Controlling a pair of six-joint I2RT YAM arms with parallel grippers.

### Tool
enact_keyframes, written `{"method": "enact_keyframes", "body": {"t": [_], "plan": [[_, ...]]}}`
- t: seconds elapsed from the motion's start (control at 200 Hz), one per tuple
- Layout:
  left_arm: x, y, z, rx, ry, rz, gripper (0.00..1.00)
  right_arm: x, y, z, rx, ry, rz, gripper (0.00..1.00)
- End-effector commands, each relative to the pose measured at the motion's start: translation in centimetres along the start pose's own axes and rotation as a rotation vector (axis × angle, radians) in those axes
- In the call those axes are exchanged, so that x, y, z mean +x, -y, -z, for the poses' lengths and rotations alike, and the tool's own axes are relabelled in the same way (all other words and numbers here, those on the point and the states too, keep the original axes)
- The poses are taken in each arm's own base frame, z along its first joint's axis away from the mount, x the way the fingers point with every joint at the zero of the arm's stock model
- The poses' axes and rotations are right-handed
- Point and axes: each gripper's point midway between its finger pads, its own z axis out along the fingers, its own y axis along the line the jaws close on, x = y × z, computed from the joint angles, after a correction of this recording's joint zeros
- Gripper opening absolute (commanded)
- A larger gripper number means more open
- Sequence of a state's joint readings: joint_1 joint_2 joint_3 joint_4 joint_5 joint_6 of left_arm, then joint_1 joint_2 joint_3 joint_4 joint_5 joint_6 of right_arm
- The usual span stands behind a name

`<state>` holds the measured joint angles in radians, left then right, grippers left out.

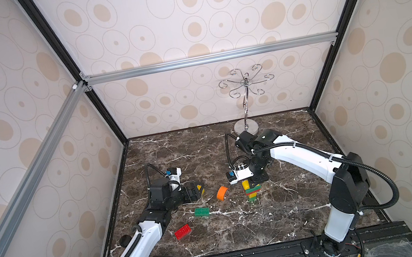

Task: Assemble an ice cream with lego
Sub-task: Assemble the lego brick with the lego brick.

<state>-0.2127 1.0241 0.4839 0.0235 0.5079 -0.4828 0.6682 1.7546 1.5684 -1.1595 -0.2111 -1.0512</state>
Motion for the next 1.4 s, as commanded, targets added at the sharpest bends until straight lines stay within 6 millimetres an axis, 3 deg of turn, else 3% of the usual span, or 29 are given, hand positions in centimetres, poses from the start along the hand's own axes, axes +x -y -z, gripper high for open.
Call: {"method": "enact_keyframes", "body": {"t": [0.0,0.755,1.396], "plan": [[-1.4,0.6,0.5,0.018,0.045,-0.018,1.0,0.0,-0.7,0.6,-0.013,-0.003,0.004,0.0],[-1.4,0.6,0.6,0.017,0.046,-0.019,1.0,0.6,-1.1,0.2,-0.032,-0.029,0.011,0.0],[-1.4,0.6,0.5,0.017,0.046,-0.018,1.0,0.7,-1.2,-1.3,-0.084,-0.052,0.026,0.0]]}}
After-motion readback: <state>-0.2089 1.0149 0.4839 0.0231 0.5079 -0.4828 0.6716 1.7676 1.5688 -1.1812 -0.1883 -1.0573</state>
